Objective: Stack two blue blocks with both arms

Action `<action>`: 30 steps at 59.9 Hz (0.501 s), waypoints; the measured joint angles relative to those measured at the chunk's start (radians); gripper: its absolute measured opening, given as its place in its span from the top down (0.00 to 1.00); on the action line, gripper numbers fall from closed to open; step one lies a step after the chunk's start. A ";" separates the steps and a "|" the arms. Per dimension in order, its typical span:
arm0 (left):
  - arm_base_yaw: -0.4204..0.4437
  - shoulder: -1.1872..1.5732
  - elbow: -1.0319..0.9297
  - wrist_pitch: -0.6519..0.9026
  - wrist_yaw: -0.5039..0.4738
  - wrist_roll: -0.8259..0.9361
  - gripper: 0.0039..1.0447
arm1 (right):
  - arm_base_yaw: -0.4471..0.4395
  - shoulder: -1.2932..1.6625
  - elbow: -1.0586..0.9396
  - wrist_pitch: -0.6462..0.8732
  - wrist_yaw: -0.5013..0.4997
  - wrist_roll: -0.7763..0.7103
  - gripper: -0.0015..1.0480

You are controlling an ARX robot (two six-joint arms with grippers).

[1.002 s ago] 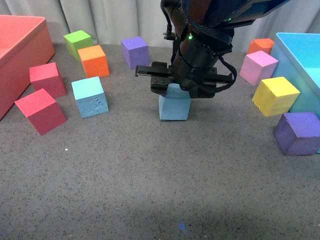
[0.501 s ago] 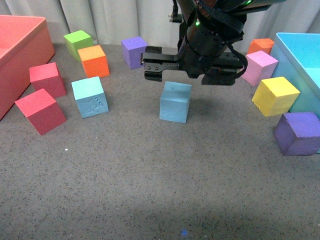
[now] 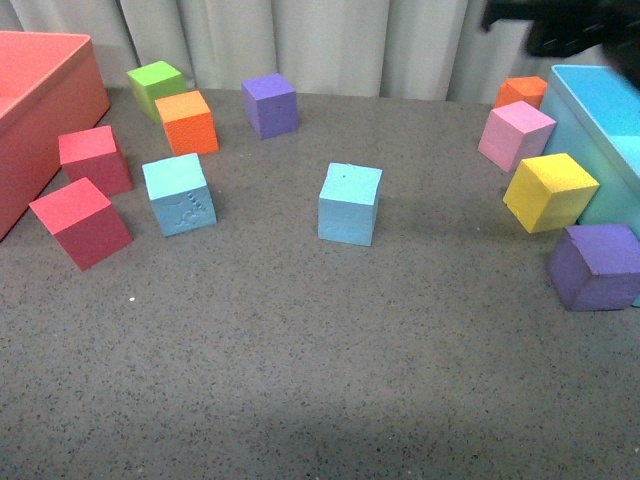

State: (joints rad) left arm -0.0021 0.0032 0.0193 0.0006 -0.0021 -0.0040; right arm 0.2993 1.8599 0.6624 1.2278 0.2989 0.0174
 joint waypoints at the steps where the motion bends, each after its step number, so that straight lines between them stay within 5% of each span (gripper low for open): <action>1: 0.000 0.000 0.000 0.000 0.000 0.000 0.06 | -0.010 -0.026 -0.027 0.009 -0.006 -0.003 0.72; 10: 0.000 0.000 0.000 0.000 0.000 0.000 0.06 | -0.071 -0.163 -0.236 0.023 -0.074 -0.018 0.99; 30: 0.000 0.000 0.000 0.000 0.000 0.000 0.06 | -0.173 -0.536 -0.477 -0.109 -0.172 -0.017 0.99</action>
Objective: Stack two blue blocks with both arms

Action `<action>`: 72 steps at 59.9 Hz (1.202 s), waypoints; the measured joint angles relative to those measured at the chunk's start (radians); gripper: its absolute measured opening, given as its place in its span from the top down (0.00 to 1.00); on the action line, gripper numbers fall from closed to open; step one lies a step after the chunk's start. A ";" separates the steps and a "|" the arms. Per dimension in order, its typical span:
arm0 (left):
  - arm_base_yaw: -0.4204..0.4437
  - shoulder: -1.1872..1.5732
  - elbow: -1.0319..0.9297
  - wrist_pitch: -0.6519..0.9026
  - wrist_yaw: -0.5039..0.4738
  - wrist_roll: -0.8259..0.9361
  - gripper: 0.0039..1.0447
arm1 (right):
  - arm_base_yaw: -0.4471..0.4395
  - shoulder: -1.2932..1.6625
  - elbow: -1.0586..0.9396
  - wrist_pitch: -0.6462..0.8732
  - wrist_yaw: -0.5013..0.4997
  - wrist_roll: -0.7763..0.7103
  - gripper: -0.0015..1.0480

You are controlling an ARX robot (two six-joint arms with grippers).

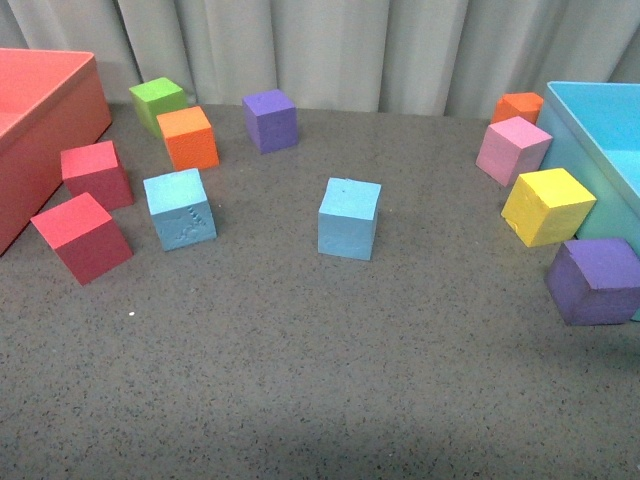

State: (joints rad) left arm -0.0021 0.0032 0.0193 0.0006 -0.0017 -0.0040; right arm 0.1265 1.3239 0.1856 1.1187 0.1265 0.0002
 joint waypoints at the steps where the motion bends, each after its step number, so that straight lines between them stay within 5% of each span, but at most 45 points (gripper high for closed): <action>1: 0.000 0.000 0.000 0.000 0.000 0.000 0.06 | -0.004 -0.015 -0.009 -0.007 -0.005 0.000 0.99; 26: 0.000 0.000 0.000 0.000 0.000 0.000 0.06 | -0.122 -0.375 -0.138 -0.234 -0.118 0.000 0.99; 72: 0.000 0.000 0.000 0.000 0.000 0.000 0.06 | -0.124 -0.973 -0.183 -0.766 -0.125 0.000 0.99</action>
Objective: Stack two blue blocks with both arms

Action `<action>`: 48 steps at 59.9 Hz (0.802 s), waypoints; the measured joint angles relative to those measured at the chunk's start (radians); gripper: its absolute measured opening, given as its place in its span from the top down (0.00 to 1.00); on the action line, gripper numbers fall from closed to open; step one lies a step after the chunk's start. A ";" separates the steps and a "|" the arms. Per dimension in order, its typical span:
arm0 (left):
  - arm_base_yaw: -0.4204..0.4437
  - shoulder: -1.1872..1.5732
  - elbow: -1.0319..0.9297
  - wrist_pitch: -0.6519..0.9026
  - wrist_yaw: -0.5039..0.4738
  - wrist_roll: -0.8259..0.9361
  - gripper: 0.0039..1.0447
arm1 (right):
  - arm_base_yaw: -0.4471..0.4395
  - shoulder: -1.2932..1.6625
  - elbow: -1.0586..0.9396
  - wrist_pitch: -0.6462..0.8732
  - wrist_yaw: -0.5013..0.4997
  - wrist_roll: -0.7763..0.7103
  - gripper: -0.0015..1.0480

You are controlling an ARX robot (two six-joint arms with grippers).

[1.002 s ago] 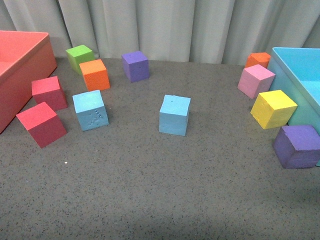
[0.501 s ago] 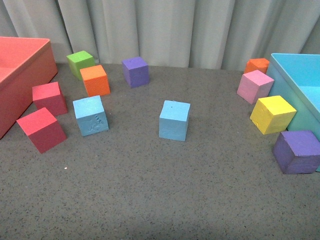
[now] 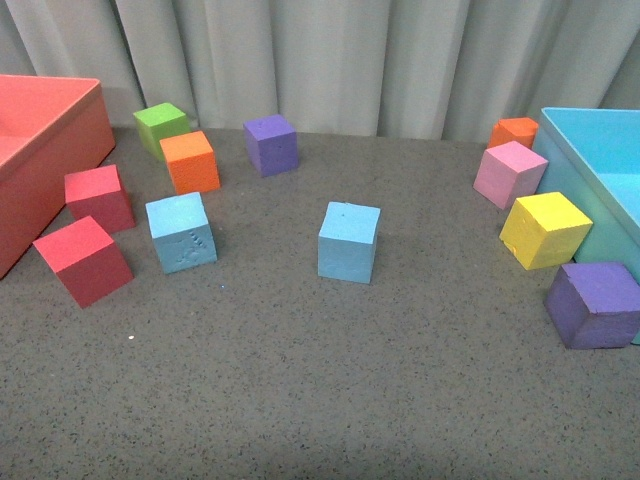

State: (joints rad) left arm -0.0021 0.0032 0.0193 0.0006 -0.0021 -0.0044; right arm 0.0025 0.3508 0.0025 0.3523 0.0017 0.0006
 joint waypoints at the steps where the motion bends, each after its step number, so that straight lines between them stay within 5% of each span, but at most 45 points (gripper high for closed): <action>1: 0.000 0.000 0.000 0.000 0.000 0.000 0.06 | 0.000 -0.013 0.000 -0.012 0.000 0.000 0.99; 29: 0.000 0.000 0.000 0.000 0.000 0.000 0.06 | 0.000 -0.175 0.000 -0.173 0.000 0.000 0.99; 36: 0.000 0.000 0.000 0.000 -0.001 0.000 0.06 | 0.000 -0.316 0.000 -0.343 -0.003 0.000 0.99; 48: 0.000 0.000 0.000 0.000 0.000 0.000 0.06 | 0.000 -0.346 0.000 -0.351 -0.003 -0.001 0.95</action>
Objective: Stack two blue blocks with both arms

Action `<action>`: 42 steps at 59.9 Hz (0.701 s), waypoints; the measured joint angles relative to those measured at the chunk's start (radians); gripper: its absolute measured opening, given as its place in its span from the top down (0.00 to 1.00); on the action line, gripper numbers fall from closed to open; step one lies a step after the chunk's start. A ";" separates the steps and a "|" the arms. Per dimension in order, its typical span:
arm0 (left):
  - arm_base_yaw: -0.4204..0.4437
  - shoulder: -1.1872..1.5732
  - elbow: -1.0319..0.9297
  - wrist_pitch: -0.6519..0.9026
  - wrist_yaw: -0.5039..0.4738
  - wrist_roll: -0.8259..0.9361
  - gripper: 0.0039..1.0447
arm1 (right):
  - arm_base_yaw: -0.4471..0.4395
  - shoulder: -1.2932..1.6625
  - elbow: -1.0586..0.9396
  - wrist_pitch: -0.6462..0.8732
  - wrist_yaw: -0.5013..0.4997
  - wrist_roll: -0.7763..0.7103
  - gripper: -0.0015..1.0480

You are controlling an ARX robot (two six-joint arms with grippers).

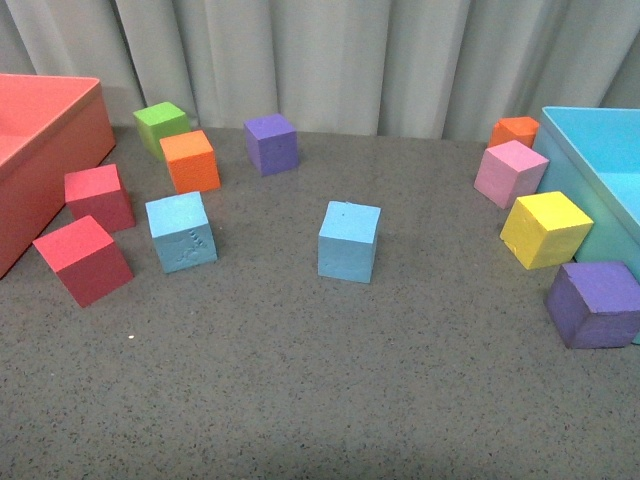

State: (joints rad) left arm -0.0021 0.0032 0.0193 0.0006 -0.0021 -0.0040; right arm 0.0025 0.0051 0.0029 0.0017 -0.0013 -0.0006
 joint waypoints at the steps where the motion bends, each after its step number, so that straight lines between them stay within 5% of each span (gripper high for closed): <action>1: 0.000 0.000 0.000 0.000 0.000 0.000 0.06 | 0.000 0.000 0.000 0.000 0.000 0.000 0.93; 22: -0.001 0.001 0.001 -0.002 -0.005 -0.002 0.06 | 0.000 -0.001 0.000 0.000 0.000 0.000 0.34; 27: -0.058 0.135 0.062 -0.166 -0.195 -0.053 0.06 | 0.000 -0.001 0.000 0.000 0.000 0.000 0.17; 30: -0.067 0.227 0.072 -0.154 -0.223 -0.079 0.06 | 0.000 -0.002 0.000 0.000 0.000 0.000 0.09; 42: -0.110 0.692 0.204 0.136 -0.216 -0.175 0.06 | 0.000 -0.002 0.000 0.000 0.000 0.001 0.09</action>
State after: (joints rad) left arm -0.1120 0.6956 0.2230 0.1364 -0.2176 -0.1791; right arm 0.0025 0.0036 0.0029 0.0013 -0.0017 0.0002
